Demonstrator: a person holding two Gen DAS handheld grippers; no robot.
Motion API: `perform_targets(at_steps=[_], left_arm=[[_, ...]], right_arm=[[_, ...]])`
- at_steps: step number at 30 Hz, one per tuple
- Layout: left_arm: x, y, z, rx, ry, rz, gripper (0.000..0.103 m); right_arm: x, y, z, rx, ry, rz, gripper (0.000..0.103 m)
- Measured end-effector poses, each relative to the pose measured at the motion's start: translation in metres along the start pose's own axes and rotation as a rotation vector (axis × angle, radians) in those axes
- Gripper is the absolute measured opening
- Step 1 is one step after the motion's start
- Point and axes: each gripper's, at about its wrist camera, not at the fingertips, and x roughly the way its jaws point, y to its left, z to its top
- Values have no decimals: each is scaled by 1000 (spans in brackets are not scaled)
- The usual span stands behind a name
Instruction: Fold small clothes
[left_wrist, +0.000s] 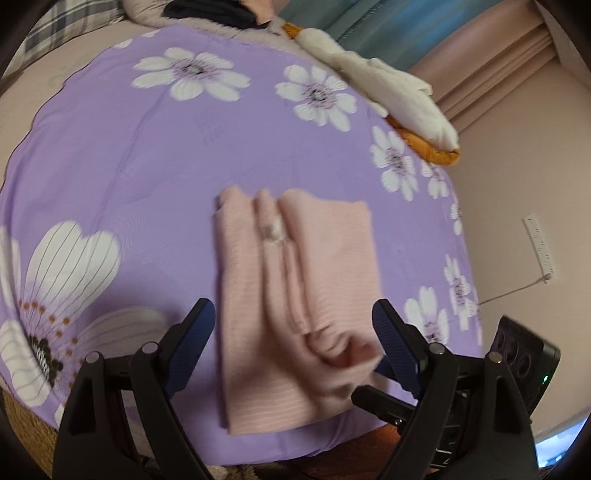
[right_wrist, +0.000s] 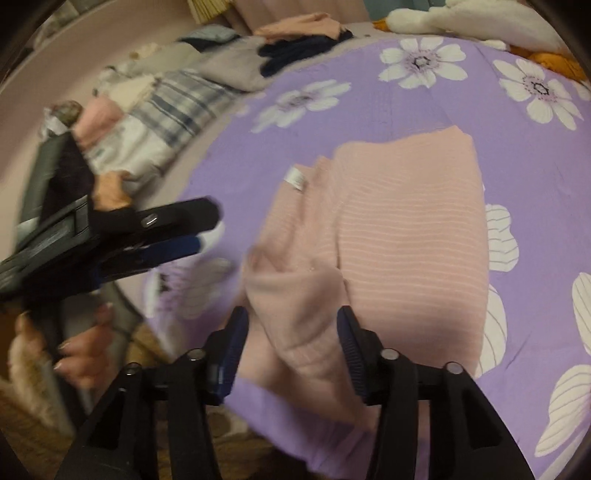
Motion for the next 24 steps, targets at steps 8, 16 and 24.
perform_targets(at_steps=[8, 16, 24], left_arm=[[46, -35, 3, 85, 158, -130, 83], [98, -30, -17, 55, 349, -68, 36], [64, -29, -24, 89, 205, 2, 12]], right_arm=[[-26, -28, -4, 121, -79, -125, 53], [-30, -56, -8, 216, -82, -181, 53], [-30, -65, -9, 238, -80, -190, 53]])
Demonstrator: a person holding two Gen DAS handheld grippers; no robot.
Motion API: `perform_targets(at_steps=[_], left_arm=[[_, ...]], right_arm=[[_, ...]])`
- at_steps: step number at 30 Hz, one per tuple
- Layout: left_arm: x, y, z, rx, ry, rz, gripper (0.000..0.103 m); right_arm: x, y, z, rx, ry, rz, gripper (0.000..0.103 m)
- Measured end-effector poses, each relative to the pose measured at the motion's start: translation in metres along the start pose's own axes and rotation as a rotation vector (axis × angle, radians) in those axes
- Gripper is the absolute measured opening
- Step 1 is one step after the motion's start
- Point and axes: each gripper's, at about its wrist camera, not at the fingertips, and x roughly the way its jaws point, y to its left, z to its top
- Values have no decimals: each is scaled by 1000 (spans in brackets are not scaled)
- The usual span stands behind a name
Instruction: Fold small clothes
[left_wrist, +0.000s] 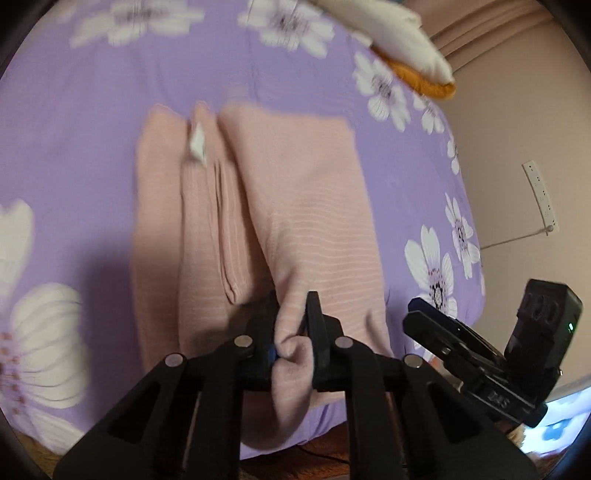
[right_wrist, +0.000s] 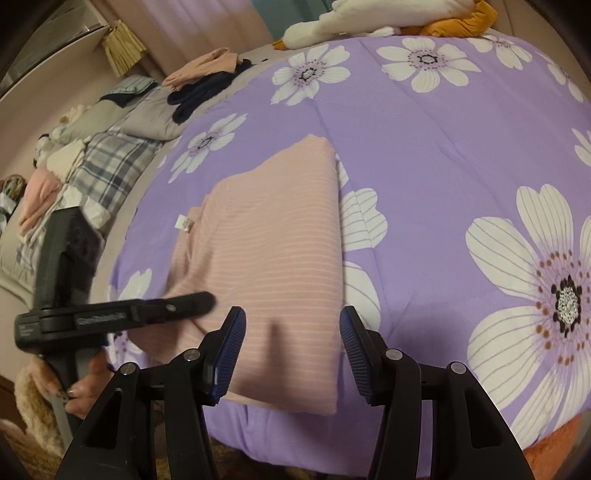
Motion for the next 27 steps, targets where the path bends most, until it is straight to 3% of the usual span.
perform_targets(at_steps=[4, 8, 18, 21, 23, 27], left_arm=[[-15, 1, -4, 21, -34, 37, 12], [4, 22, -13, -35, 18, 83, 13], [1, 27, -20, -47, 33, 93, 23], [-11, 22, -15, -27, 5, 109, 40], [-20, 18, -10, -5, -38, 104, 58], [-18, 15, 5, 24, -69, 111, 62]], right_arm=[[4, 1, 1, -7, 5, 2, 53], [14, 6, -1, -21, 33, 11, 53], [46, 7, -7, -47, 127, -40, 53], [47, 5, -8, -45, 130, -48, 53], [46, 4, -8, -43, 131, -48, 53], [46, 4, -10, -42, 131, -50, 53]])
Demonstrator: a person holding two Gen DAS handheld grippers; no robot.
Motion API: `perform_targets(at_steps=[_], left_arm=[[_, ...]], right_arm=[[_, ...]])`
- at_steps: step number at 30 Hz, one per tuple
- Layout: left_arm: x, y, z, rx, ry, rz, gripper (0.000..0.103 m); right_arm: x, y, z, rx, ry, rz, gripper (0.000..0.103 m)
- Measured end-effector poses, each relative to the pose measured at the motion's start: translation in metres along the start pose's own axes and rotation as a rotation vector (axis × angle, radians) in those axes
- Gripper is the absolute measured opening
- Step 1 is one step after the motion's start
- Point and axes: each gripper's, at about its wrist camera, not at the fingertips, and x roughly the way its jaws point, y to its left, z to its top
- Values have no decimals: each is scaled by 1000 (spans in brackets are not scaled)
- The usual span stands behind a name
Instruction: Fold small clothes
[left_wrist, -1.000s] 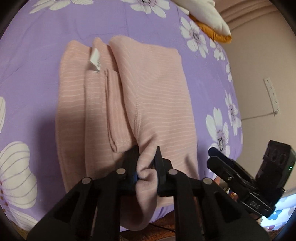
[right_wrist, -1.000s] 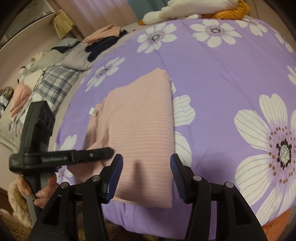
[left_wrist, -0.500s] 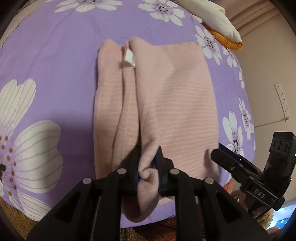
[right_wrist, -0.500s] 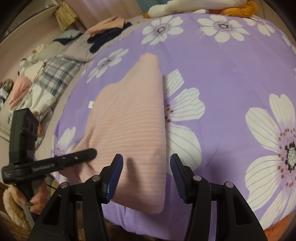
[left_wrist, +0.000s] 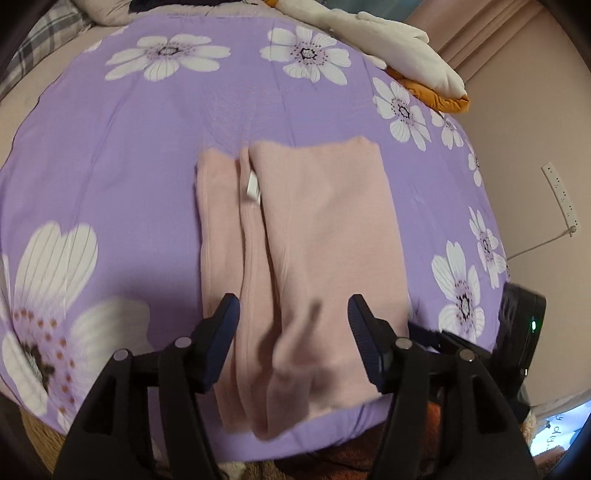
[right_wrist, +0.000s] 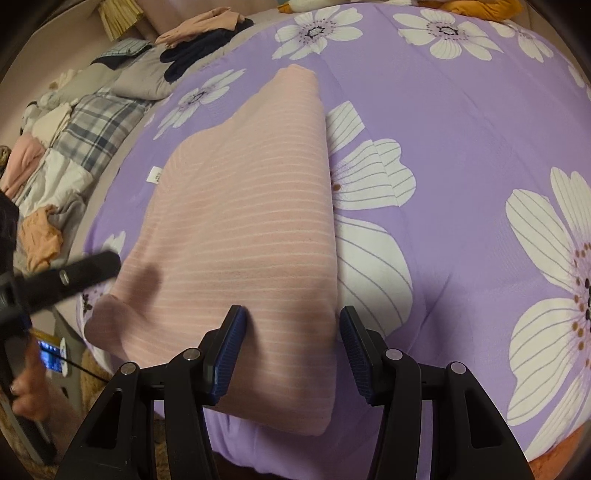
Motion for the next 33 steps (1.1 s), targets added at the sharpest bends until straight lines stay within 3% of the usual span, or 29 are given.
perform_targets(at_steps=[3, 6, 10, 12, 14, 15, 17, 27, 33], left_arm=[[17, 0, 11, -1, 26, -28, 66], [34, 1, 19, 1, 60, 8, 66], [46, 6, 22, -9, 77, 1, 64], [48, 7, 22, -20, 73, -9, 55], [49, 8, 22, -31, 77, -21, 27], [48, 8, 22, -44, 75, -39, 19], [41, 7, 21, -61, 57, -51, 14], [-15, -4, 15, 5, -63, -34, 14], [16, 26, 7, -32, 0, 75, 17]], right_arm=[[0, 1, 0, 0, 0, -2, 53], [0, 0, -1, 2, 0, 0, 53], [2, 2, 1, 1, 0, -1, 53], [2, 2, 1, 2, 0, -1, 53], [2, 1, 1, 3, 0, 0, 53], [2, 1, 0, 4, -1, 1, 53], [3, 2, 0, 3, 0, -1, 53], [-11, 8, 5, -40, -38, 4, 53], [-2, 9, 6, -53, -15, 9, 53]])
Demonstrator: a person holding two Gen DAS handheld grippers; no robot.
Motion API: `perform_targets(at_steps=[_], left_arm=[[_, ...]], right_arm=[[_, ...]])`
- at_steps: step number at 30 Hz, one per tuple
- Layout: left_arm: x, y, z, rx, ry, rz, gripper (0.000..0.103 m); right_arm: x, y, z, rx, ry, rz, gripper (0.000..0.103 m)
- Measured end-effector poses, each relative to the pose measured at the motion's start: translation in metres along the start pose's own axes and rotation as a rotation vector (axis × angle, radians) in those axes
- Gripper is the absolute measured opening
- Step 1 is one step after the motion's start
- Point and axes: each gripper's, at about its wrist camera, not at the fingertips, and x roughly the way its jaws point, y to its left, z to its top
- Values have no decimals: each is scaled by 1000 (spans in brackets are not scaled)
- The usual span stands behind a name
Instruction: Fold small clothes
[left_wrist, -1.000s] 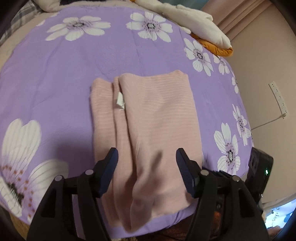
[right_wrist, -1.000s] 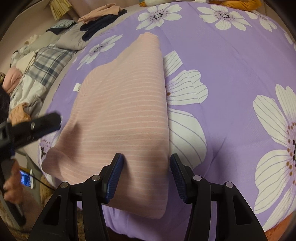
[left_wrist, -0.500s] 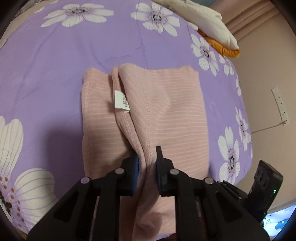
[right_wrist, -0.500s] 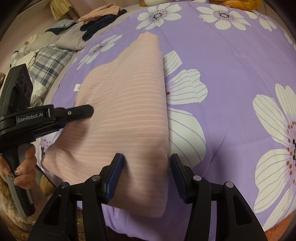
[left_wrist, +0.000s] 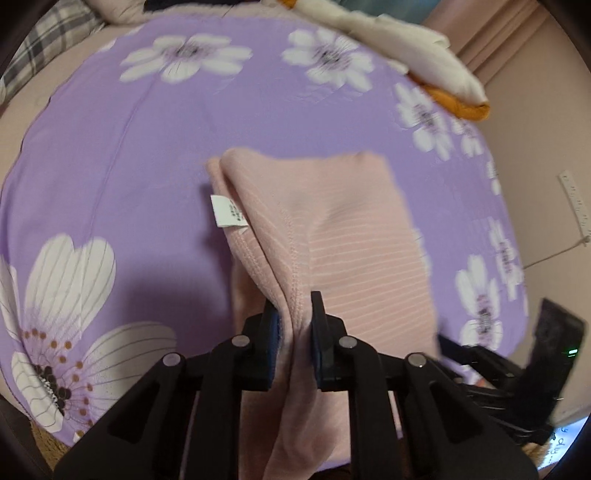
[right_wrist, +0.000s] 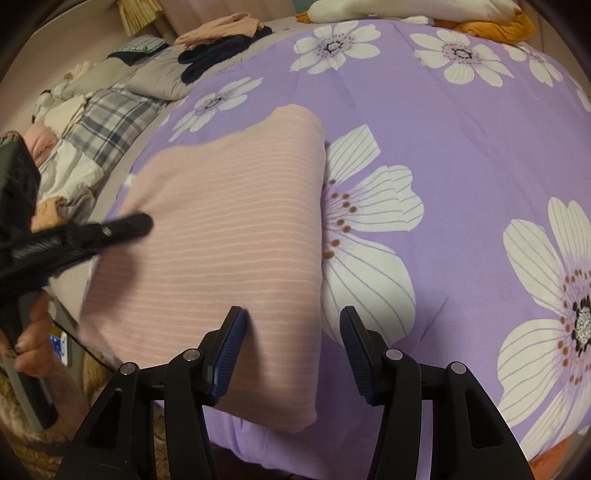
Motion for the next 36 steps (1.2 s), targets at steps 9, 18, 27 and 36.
perform_targets(at_steps=[9, 18, 27, 36], left_arm=[[-3, 19, -4, -46, -17, 30, 65], [18, 29, -11, -86, 43, -92, 80], [32, 22, -8, -120, 83, -213, 49], [-2, -8, -3, -62, 12, -243, 34]], right_arm=[[0, -7, 3, 48, 7, 13, 65], [18, -11, 13, 104, 26, 133, 67], [39, -7, 25, 110, 45, 241, 60], [14, 0, 34, 89, -13, 251, 30]])
